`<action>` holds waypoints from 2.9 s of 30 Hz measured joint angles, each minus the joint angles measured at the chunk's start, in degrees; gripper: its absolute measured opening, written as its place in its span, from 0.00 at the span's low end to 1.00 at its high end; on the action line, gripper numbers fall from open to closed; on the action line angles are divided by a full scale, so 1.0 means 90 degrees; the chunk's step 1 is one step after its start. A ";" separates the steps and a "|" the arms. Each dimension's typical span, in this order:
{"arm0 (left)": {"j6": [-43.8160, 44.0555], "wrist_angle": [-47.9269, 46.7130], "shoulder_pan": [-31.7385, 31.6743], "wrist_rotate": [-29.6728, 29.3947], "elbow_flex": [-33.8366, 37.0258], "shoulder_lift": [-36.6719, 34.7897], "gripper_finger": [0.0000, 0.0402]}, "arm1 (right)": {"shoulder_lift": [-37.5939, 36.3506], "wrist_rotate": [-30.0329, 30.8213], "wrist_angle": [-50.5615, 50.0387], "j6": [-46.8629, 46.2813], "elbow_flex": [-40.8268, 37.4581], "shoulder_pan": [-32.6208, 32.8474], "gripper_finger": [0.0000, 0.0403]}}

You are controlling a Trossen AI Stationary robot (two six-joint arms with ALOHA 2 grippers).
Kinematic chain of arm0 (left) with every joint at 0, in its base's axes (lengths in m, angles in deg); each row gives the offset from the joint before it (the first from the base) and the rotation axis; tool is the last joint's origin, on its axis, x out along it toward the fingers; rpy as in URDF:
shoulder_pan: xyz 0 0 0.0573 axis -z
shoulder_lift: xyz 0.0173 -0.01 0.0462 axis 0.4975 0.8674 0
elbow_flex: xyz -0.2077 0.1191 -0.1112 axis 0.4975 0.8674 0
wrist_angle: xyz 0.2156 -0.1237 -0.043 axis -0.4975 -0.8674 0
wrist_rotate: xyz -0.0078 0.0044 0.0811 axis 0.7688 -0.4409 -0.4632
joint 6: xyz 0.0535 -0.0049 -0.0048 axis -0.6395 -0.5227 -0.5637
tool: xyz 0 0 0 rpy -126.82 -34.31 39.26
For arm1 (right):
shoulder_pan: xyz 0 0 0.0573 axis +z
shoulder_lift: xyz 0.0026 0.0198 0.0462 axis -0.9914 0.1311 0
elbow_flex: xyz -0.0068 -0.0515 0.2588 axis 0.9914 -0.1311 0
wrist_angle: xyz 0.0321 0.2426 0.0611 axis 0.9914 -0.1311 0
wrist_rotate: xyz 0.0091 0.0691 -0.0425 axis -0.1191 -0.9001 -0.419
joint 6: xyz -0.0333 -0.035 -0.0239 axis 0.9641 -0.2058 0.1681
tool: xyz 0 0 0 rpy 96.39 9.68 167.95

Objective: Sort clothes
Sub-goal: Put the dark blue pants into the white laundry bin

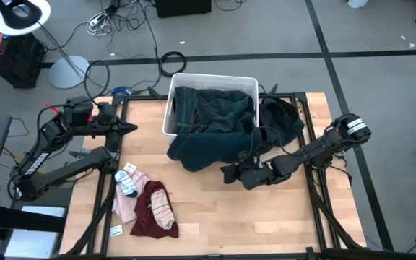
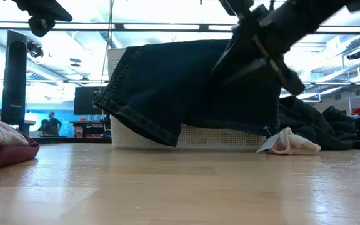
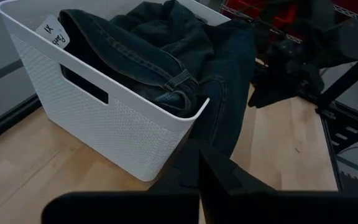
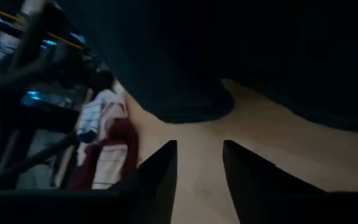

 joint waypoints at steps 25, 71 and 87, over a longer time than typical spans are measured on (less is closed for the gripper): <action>0.0345 0.0236 0.0000 -0.0032 -0.0002 0.0000 0.00 | 0.0000 -0.0653 0.3870 0.3264 -0.0623 -0.0779 0.26; 0.0477 0.0186 -0.0002 -0.0336 -0.0002 0.0001 0.00 | -0.0019 -0.2634 -0.6280 0.6241 0.5448 -0.2423 0.00; 0.0302 0.0171 -0.0002 -0.0464 -0.0002 0.0001 0.00 | -0.0022 -0.1248 -0.6288 0.1674 0.4266 -0.0259 0.10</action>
